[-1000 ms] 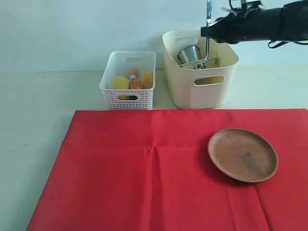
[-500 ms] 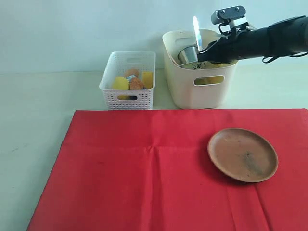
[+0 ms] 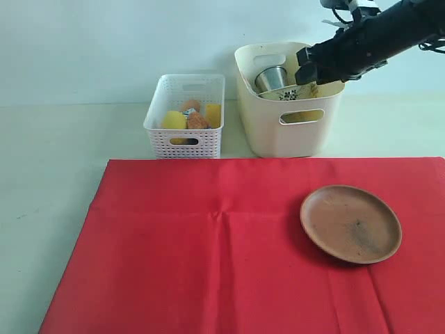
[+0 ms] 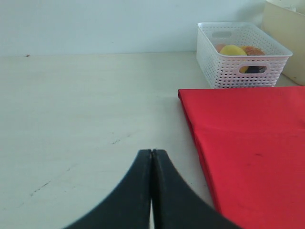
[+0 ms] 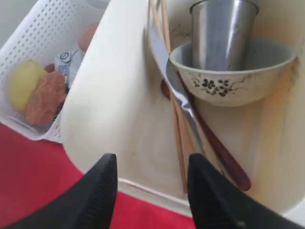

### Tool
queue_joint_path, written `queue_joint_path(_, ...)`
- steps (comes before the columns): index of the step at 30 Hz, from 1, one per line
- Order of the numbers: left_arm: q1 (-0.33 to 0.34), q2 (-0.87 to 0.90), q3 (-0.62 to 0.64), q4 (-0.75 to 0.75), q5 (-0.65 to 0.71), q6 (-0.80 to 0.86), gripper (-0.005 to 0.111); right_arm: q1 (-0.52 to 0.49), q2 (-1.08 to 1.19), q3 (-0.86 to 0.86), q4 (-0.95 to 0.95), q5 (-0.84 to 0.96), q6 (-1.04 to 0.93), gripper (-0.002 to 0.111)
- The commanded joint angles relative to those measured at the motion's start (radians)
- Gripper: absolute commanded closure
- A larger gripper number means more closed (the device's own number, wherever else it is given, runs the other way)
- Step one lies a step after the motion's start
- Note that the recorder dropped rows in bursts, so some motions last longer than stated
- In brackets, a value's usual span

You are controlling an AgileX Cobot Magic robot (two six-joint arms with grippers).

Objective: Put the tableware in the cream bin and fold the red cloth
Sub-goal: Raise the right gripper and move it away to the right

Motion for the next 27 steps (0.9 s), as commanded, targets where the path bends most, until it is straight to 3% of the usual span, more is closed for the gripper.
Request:
queue_joint_path(1,0.004,-0.004,0.003,-0.006,-0.004,0.000,0.107,0.000,-0.048,-0.005,-0.040,0.139,0.092,0.063)
queue_joint_path(4,0.004,-0.004,0.003,-0.006,-0.004,0.000,0.107,0.000,-0.086,0.027,-0.028,0.213,0.097,0.074)
queue_joint_path(7,0.004,-0.004,0.003,-0.006,-0.004,0.000,0.107,0.000,-0.143,0.119,-0.025,0.172,0.093,0.084)
queue_joint_path(12,0.004,-0.004,0.003,-0.006,-0.004,0.000,0.107,0.000,-0.270,0.303,-0.062,0.088,0.088,0.084)
queue_joint_path(20,0.004,-0.004,0.003,-0.006,-0.004,0.000,0.107,0.000,-0.384,0.462,-0.097,0.036,0.095,0.084)
queue_joint_path(27,0.004,-0.004,0.003,-0.006,-0.004,0.000,0.107,0.000,-0.424,0.558,-0.300,0.044,0.228,0.084)
